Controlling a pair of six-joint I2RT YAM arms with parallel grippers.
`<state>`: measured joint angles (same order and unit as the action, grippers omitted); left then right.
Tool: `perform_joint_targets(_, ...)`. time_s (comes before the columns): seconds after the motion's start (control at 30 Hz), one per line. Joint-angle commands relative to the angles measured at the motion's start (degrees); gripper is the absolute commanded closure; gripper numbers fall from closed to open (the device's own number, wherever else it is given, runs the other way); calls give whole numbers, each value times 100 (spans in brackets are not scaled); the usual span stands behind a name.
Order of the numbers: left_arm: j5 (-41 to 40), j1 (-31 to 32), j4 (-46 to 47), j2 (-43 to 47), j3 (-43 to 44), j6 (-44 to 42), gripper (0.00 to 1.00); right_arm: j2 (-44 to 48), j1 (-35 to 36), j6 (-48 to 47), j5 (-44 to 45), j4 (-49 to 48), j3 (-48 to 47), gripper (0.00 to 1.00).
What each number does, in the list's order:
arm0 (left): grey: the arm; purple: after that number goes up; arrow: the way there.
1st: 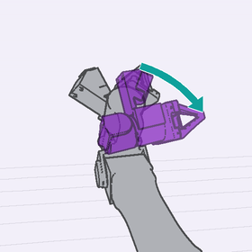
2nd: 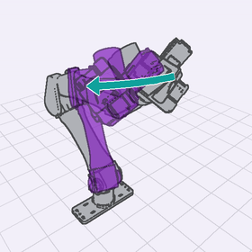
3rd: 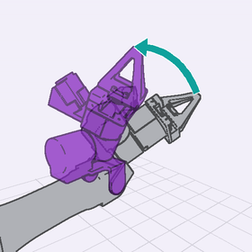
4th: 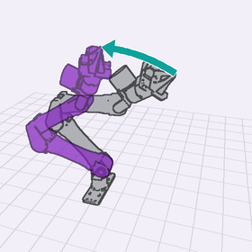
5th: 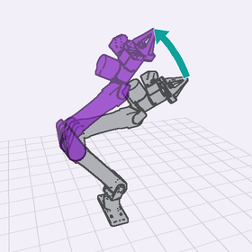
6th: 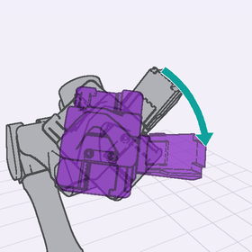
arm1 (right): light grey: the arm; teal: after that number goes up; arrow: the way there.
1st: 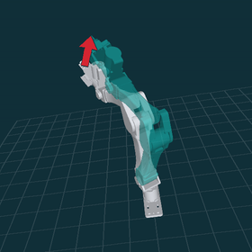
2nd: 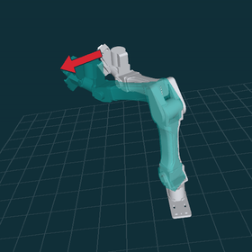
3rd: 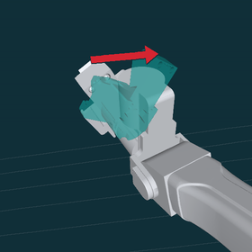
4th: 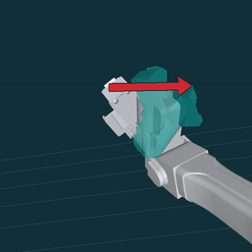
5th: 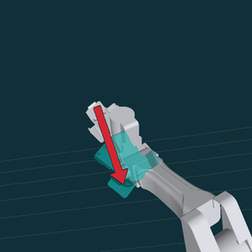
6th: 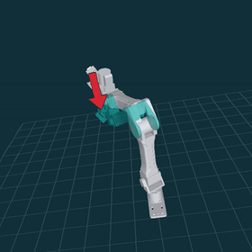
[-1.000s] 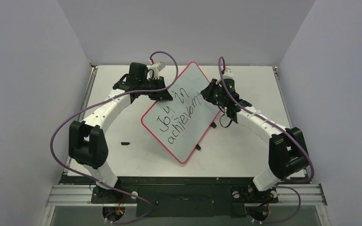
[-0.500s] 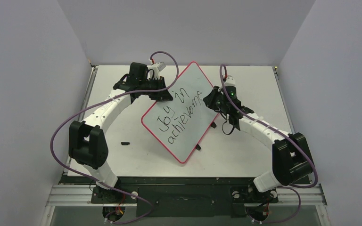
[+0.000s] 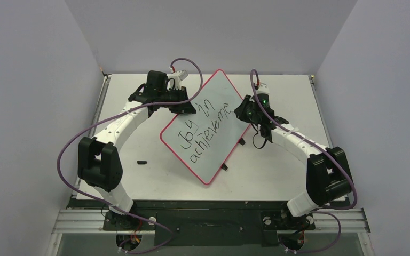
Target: Write a sentence on the whiteboard
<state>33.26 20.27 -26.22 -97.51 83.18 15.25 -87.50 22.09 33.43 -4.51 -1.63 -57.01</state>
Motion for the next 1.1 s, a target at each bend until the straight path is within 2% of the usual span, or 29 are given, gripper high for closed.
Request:
perform_joint_targets(0.0,-495,268,-21,-21,-56,-949,100,133,-8,-133,28,98,-156,100)
perform_joint_targets(0.2,-483,268,-24,-20,-42,-945,100,366,-45,-196,91,140,-267,100)
perform_joint_targets(0.63,-526,268,-37,-14,-43,-971,100,-70,-85,-123,-44,136,-909,100)
perform_joint_targets(1.07,-557,267,-59,-4,-47,-988,100,-497,-103,-57,-134,-1,-1007,100)
